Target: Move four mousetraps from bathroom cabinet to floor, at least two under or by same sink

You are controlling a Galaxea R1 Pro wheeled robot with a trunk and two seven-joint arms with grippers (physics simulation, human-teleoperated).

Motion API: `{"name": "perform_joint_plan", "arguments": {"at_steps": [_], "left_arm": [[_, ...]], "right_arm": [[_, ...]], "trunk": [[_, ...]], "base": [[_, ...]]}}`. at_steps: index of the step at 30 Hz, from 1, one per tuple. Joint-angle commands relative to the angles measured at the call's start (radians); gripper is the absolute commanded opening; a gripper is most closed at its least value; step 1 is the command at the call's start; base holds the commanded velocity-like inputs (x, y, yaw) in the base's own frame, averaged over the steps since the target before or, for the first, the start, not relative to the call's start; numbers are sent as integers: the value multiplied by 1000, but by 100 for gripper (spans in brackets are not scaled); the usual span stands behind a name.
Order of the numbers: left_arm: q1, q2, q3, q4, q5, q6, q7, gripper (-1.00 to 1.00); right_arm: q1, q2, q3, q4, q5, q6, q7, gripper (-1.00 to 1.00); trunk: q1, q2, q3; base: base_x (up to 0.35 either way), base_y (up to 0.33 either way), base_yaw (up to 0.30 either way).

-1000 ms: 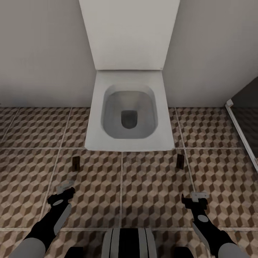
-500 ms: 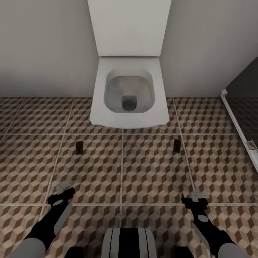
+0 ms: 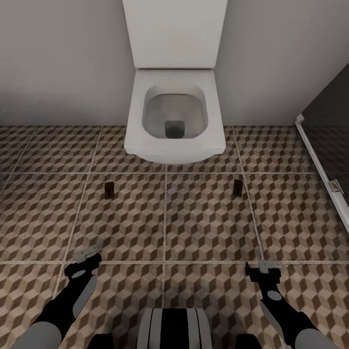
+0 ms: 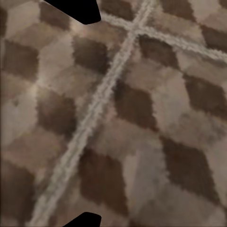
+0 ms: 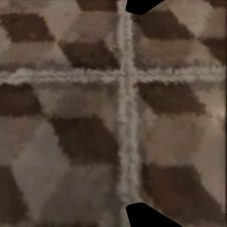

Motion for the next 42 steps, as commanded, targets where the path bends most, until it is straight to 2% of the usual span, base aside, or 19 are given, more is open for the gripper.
{"name": "perform_joint_plan", "arguments": {"at_steps": [1,6,23,42], "left_arm": [[0,1,-6,-2,5,5,9,100],[0,0,-7,-1,4,5,9,100],[0,1,-7,1,2,7,-25,100],[0,0,-7,2,2,6,-26,100]], "right_arm": [[-1,-1,9,0,-11,-4,-6,100],[-1,-1,9,0,-11,-5,-6,100],[-1,-1,9,0,-11,-4,-6,100],[-1,0,9,0,-11,-5,-6,100]], "trunk": [[0,0,-1],[0,0,-1],[-8,4,65],[-16,8,139]], "base": [[-19,0,0],[-8,0,0],[-1,0,0],[0,0,0]]}}
